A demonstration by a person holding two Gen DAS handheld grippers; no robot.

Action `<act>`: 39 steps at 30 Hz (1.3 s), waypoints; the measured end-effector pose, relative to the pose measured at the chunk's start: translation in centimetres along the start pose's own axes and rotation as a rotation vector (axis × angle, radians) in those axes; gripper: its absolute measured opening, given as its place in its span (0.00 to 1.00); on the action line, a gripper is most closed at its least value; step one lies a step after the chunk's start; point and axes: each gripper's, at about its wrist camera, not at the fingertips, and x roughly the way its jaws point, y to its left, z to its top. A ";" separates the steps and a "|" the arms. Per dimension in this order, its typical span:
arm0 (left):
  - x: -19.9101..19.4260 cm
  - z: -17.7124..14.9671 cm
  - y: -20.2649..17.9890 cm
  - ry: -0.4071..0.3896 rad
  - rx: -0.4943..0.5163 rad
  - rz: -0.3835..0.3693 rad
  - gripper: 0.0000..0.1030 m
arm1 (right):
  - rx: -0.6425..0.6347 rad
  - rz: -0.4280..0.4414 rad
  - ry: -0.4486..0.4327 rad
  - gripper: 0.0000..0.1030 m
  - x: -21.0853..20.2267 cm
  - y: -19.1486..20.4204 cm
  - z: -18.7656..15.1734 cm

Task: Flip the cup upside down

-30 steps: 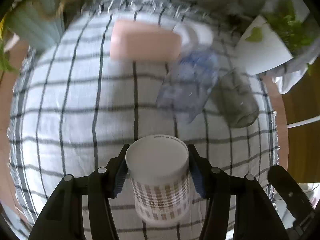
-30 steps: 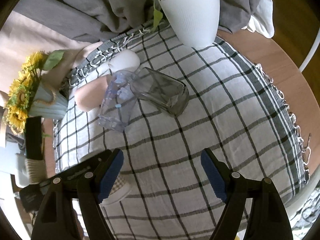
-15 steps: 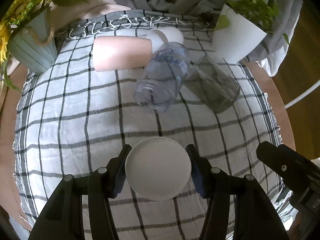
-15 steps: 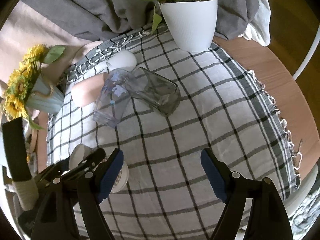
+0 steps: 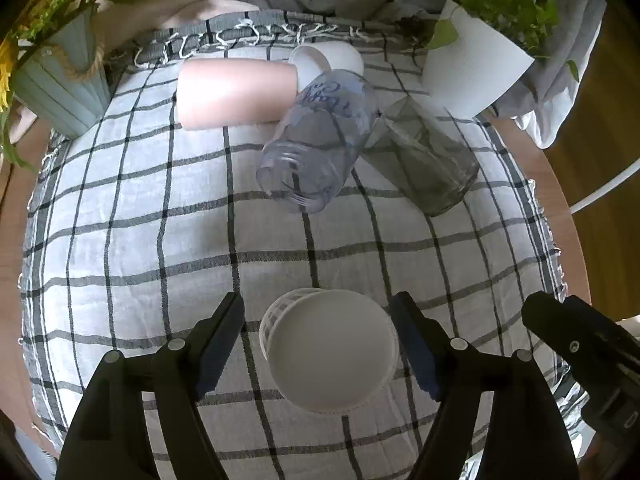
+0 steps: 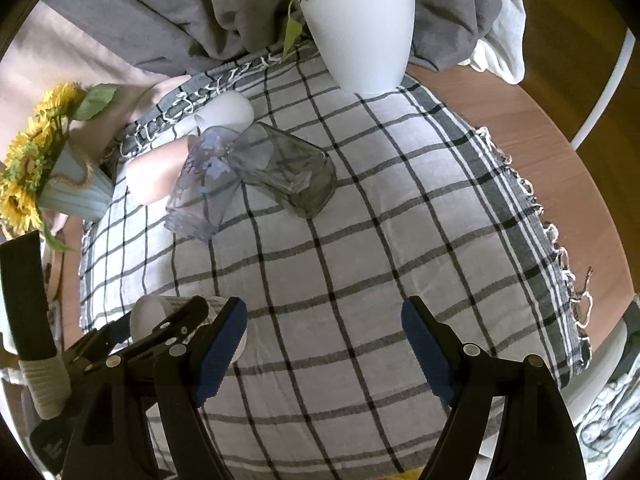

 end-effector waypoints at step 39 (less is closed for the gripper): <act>-19.4 -9.9 4.3 -0.519 -0.127 0.264 1.00 | -0.283 0.099 -0.383 0.88 -13.6 6.1 -7.4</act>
